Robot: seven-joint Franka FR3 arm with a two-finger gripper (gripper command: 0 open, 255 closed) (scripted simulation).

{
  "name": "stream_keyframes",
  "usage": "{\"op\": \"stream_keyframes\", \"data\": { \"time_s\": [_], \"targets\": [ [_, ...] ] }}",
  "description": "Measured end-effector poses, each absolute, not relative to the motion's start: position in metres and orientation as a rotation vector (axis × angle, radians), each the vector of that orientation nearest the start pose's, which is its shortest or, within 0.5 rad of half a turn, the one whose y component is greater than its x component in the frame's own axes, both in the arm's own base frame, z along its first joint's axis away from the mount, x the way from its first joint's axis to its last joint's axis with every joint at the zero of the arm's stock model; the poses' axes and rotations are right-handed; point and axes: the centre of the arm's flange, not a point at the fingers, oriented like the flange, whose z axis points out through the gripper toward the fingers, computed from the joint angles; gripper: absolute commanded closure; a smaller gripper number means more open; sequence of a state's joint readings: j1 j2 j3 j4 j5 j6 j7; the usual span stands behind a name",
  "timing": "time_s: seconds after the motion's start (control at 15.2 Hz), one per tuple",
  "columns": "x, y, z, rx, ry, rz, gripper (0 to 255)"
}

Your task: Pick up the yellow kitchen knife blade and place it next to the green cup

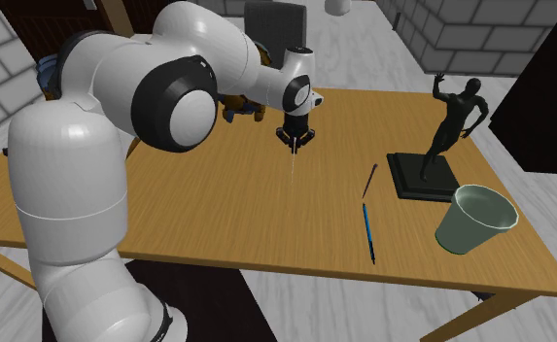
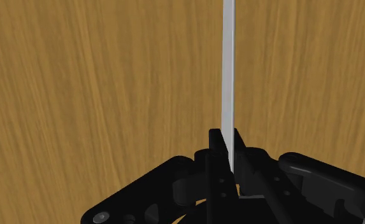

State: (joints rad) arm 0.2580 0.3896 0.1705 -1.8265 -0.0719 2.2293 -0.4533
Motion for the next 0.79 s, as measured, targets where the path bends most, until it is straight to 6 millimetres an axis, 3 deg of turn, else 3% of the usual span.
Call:
{"op": "stream_keyframes", "data": {
  "time_s": [0.26, 0.79],
  "targets": [
    [0.588, 0.258, 0.329, -2.814, -1.381, -0.031, 255],
    [0.588, 0.258, 0.368, -2.814, -1.38, -0.032, 255]
  ]
}}
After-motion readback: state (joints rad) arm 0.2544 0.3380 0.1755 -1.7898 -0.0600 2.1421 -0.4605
